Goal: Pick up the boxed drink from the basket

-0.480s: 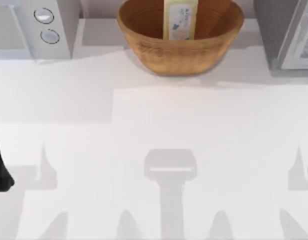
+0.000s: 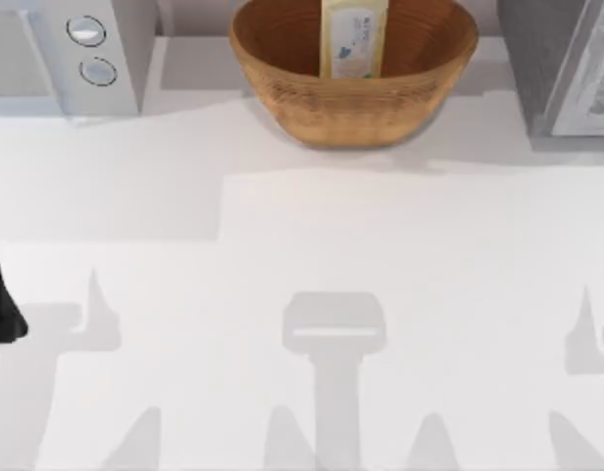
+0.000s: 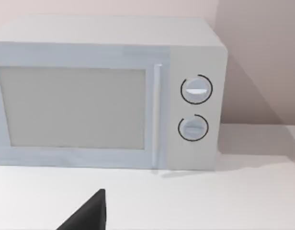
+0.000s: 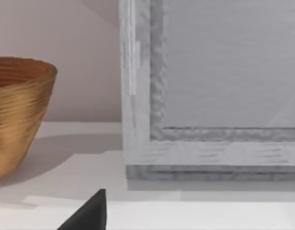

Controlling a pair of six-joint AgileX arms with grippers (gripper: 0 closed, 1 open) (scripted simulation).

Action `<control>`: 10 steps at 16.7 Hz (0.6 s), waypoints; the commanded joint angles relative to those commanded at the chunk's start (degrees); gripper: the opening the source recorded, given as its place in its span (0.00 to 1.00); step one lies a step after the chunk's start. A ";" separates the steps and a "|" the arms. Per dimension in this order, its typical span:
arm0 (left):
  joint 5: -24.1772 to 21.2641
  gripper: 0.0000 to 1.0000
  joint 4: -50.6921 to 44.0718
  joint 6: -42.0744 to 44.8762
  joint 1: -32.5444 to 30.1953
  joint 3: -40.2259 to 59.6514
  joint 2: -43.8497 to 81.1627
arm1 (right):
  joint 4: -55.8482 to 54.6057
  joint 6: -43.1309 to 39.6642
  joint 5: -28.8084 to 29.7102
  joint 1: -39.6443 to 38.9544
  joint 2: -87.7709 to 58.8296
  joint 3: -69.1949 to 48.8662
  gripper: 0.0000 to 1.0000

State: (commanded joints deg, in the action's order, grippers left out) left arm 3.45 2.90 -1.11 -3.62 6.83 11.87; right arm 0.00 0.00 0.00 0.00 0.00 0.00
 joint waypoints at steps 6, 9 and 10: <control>8.00 1.00 9.89 -0.14 -8.55 19.05 28.00 | 0.00 0.00 0.00 0.00 0.00 0.00 1.00; 12.89 1.00 16.36 0.26 -13.81 31.12 45.48 | 0.00 0.00 0.00 0.00 0.00 0.00 1.00; 14.58 1.00 18.59 0.42 -15.63 35.29 51.55 | 0.00 0.00 0.00 0.00 0.00 0.00 1.00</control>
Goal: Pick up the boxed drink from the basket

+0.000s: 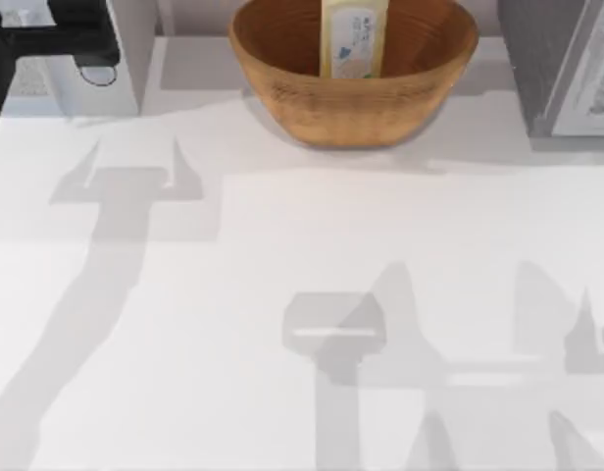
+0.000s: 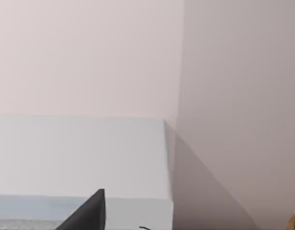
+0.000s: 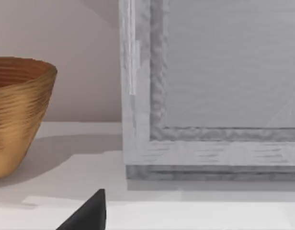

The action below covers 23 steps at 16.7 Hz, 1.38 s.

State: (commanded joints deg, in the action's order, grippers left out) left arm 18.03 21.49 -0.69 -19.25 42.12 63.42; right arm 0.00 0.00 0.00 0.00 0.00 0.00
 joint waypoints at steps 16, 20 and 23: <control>20.28 1.00 25.64 0.91 -21.47 48.72 74.62 | 0.00 0.00 0.00 0.00 0.00 0.00 1.00; 20.76 1.00 26.20 0.88 -21.96 49.81 76.37 | 0.00 0.00 0.00 0.00 0.00 0.00 1.00; 20.65 1.00 26.36 0.75 -21.70 49.83 75.46 | 0.00 0.00 0.00 0.00 0.00 0.00 1.00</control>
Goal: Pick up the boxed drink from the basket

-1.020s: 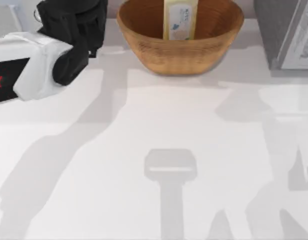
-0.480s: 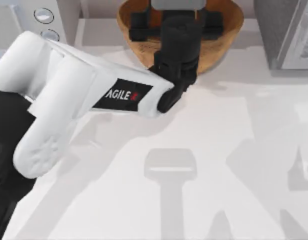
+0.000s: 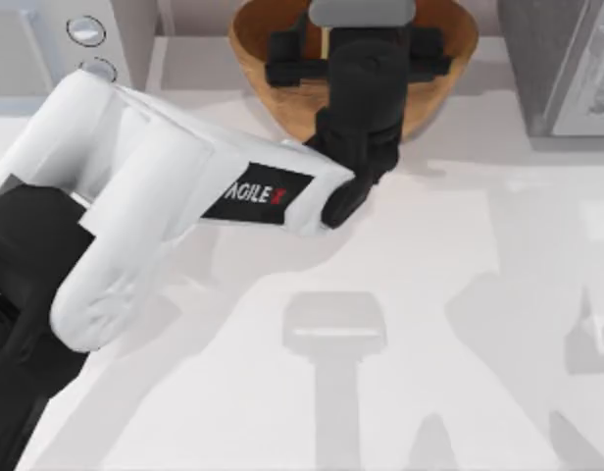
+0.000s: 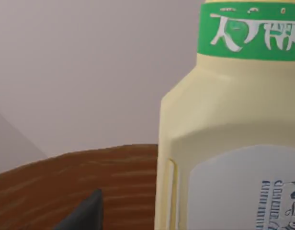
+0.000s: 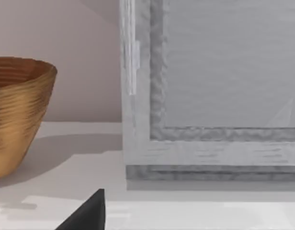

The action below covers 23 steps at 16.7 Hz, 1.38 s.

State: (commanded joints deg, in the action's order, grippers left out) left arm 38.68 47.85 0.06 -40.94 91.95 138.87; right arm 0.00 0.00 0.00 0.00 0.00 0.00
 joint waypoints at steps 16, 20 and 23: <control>-3.27 0.92 -8.07 0.02 3.05 15.89 9.02 | 0.00 0.00 0.00 0.00 0.00 0.00 1.00; -3.27 0.62 -8.07 0.02 3.05 15.89 9.02 | 0.00 0.00 0.00 0.00 0.00 0.00 1.00; -3.27 0.40 -8.07 0.02 3.05 15.89 9.02 | 0.00 0.00 0.00 0.00 0.00 0.00 1.00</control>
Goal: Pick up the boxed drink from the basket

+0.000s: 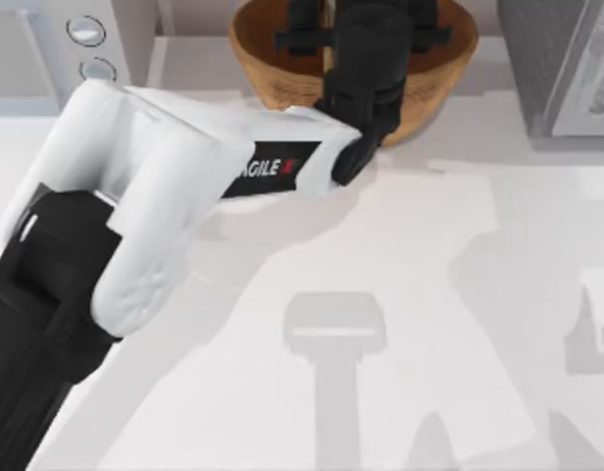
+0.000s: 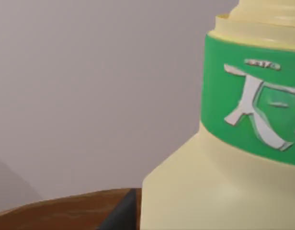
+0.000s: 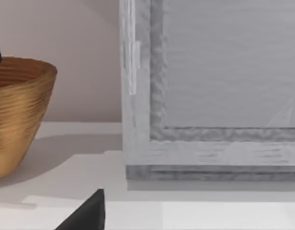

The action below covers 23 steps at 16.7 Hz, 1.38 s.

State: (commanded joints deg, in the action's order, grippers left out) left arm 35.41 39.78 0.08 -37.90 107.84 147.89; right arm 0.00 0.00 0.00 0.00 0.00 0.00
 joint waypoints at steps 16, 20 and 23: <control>-0.03 0.00 -0.90 0.08 -0.51 0.39 -0.95 | 0.00 0.00 0.00 0.00 0.00 0.00 1.00; -0.03 0.00 -7.26 0.18 -0.58 4.40 -2.68 | 0.00 0.00 0.00 0.00 0.00 0.00 1.00; 0.04 0.00 -14.03 0.12 -0.59 9.29 -4.99 | 0.00 0.00 0.00 0.00 0.00 0.00 1.00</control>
State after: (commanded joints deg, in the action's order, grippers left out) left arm 35.45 25.75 0.20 -38.48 117.13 142.90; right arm 0.00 0.00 0.00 0.00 0.00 0.00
